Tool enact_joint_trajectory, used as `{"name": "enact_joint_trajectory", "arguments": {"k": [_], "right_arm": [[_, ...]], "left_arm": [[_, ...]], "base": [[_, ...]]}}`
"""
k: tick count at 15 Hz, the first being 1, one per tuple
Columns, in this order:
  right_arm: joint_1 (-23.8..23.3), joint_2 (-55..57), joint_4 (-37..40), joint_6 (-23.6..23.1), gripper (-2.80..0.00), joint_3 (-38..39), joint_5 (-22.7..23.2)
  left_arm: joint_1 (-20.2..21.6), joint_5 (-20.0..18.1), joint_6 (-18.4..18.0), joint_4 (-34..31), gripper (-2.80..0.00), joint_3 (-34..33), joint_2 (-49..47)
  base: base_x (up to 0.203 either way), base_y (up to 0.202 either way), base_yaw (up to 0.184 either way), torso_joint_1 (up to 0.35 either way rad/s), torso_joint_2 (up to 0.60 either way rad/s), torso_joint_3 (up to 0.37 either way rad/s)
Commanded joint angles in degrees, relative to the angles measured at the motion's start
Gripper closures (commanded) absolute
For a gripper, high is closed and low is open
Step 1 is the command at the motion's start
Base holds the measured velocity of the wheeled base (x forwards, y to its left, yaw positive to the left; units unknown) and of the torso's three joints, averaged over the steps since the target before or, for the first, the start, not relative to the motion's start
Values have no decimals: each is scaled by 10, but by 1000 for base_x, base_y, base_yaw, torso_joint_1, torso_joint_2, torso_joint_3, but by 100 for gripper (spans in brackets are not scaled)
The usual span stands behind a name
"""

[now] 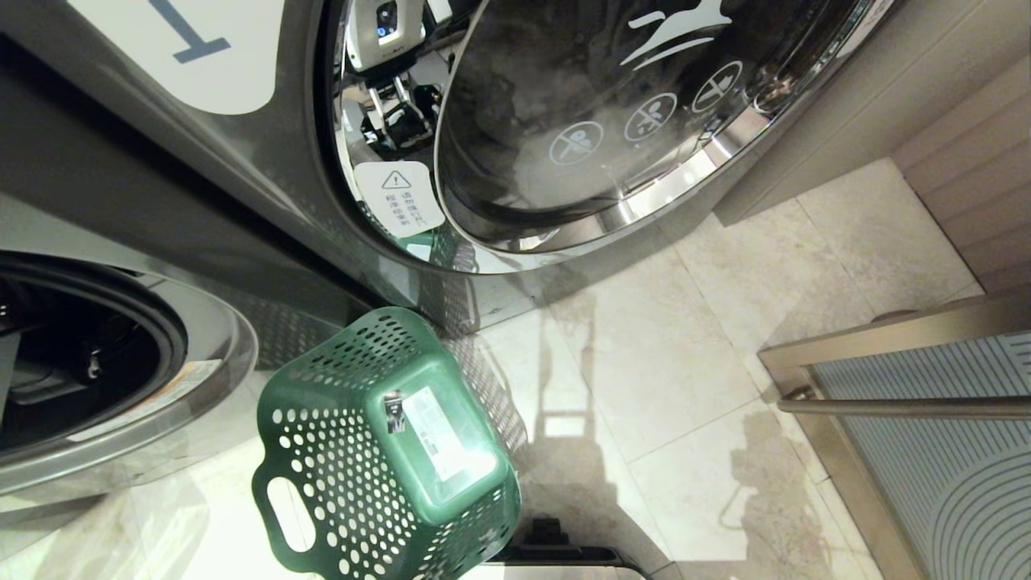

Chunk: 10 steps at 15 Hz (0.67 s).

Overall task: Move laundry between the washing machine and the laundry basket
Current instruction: Pick a cloth and place it into the basket

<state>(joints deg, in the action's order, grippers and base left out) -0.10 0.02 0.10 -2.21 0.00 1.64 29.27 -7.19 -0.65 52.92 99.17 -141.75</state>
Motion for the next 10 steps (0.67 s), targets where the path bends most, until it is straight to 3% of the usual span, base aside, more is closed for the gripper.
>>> {"name": "enact_joint_trajectory", "arguments": {"k": [1,10], "right_arm": [[0,0,0,-1,0,0,0],[0,0,0,-1,0,0,0]], "left_arm": [[1,0,-1,3,0,0,-1],[1,1,4,3,0,0,0]], "base": [[0,0,0,0,0,0],[0,0,0,0,0,0]]}}
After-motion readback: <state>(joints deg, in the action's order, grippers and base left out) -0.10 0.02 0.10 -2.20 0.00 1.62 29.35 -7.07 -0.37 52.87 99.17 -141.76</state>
